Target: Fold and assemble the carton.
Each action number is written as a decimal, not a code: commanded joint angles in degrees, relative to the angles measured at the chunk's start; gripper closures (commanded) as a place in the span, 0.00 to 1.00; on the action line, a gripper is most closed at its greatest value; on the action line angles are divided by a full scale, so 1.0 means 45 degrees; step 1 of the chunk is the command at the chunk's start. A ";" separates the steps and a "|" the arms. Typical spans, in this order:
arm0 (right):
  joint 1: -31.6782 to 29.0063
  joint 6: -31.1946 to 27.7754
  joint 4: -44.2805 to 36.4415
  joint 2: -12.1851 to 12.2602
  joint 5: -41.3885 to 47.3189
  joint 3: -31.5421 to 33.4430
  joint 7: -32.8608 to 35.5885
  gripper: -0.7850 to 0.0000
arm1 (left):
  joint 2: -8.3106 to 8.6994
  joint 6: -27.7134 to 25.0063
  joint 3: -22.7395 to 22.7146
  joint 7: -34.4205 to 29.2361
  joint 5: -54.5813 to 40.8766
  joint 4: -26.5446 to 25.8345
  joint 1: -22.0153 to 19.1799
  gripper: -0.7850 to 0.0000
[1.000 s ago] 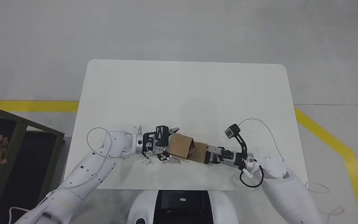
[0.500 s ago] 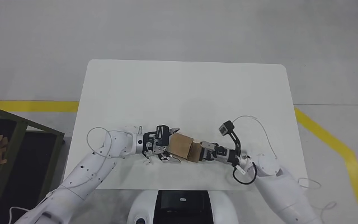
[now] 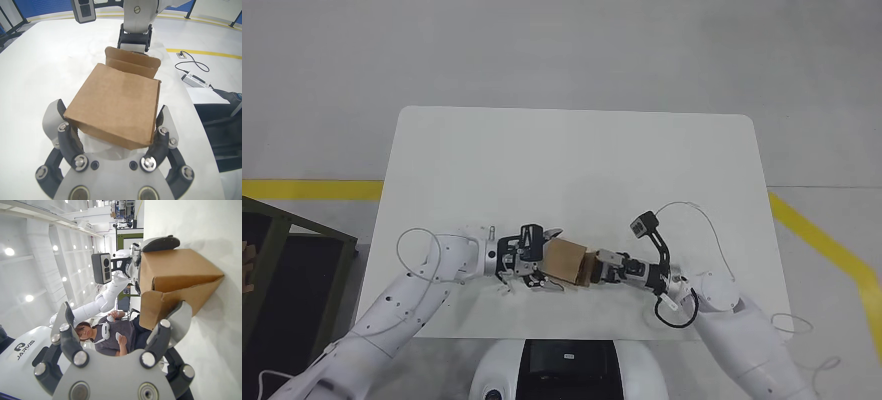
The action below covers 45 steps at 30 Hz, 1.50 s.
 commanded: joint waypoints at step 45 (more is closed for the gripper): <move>-0.0434 0.0902 0.0137 0.0146 -0.1594 0.0065 0.0081 0.75 | 0.0104 -0.0132 -0.0221 -0.0337 -0.0152 -0.0295 0.0240 0.00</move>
